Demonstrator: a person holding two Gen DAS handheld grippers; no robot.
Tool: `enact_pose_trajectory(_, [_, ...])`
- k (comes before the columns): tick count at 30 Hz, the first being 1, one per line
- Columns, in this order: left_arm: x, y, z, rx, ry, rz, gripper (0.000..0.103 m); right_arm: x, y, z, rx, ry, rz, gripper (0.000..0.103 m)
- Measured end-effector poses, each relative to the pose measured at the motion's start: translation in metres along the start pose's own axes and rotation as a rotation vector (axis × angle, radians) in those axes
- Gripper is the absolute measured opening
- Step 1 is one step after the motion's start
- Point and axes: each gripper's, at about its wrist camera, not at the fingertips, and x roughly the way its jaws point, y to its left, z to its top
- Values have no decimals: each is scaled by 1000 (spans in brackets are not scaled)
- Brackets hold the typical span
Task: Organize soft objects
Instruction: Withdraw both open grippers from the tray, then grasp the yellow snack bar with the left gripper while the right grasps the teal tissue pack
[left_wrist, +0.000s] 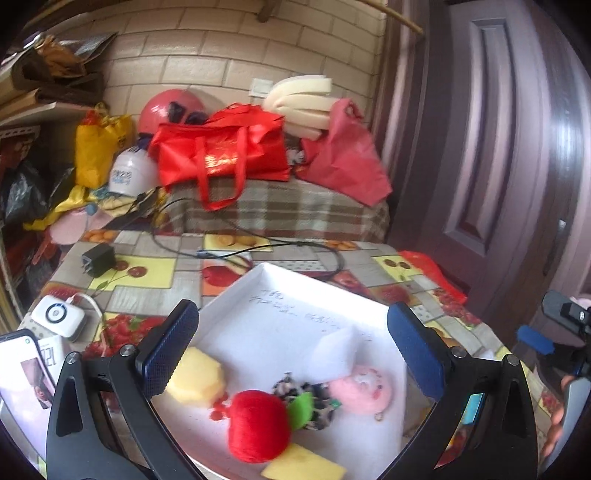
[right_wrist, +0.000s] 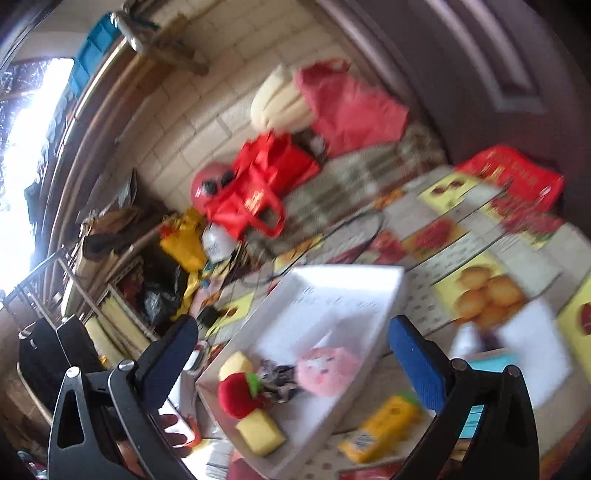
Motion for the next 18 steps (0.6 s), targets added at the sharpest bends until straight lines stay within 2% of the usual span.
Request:
enact_pose_trajectory(3, [0,-22,-3,46,25,-61,103,-28,-24,4,1,-64,-75,103])
enact_pose_trajectory(5, [3,-39,-8,83,61,-123,103,-40,-42,5,8,-67,-129,103])
enact_pose_trajectory(9, [16,-83,-28,193,185,-242,103,-43,-69,-2,-6,-9,-230,103])
enact_pose_trajectory(12, [26,-113,-52,303,258,-243,103,-35,-79,-13,-49,56,-308,103])
enact_pose_trajectory(15, [32,-133,-72,360,310,-275,101,-28,-87,-23,-83,97,-356,103])
enact_pose_trajectory(16, [32,-137,-77,375,321,-288,96,-26,-88,-25,-95,106,-360,102])
enact_pose_trajectory(18, [33,-149,-87,425,344,-296,94,-14,-84,-32,-140,156,-340,96])
